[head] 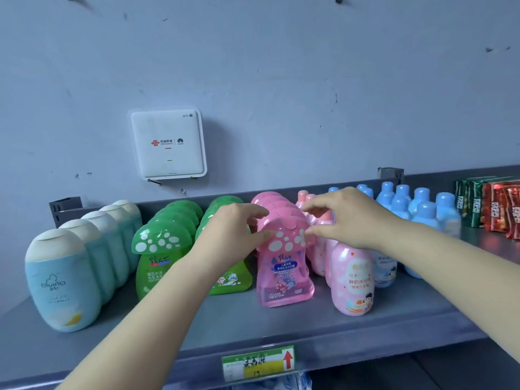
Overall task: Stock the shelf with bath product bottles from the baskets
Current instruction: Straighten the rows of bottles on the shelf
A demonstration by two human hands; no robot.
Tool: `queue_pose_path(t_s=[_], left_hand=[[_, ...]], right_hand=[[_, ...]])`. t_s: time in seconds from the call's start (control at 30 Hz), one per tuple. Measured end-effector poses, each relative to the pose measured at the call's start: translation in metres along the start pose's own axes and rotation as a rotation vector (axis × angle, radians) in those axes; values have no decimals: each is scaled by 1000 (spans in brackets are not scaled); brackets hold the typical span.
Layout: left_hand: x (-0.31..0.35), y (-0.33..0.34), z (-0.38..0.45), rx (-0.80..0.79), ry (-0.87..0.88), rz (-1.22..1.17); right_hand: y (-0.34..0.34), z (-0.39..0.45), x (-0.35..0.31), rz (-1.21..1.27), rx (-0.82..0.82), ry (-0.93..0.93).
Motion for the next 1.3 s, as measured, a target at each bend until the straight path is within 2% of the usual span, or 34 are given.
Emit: queue_pose_path(t_s=[0.2, 0.47, 0.73, 1.03, 1.3], left_hand=[[7, 15, -6, 66, -147, -122], [1, 21, -25, 161, -223, -192], [-2, 22, -20, 127, -224, -222], [-5, 26, -18, 133, -209, -241], [-1, 24, -13, 81, -184, -165]], right_hand=[[9, 6, 14, -9, -15, -88], [16, 6, 9, 8, 37, -149], [16, 9, -2, -246, 72, -152], [19, 11, 5, -170, 57, -103], [14, 11, 8, -98, 31, -70]])
Point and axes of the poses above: each hand's wrist, its own z-axis towards the middle knuckle, its own y-axis out of the palm, x = y × z, the point moved 1 cm from there along z, towards the middle knuckle, and after that the axes turned 5 degrees about -z, right-handed, at the moved point
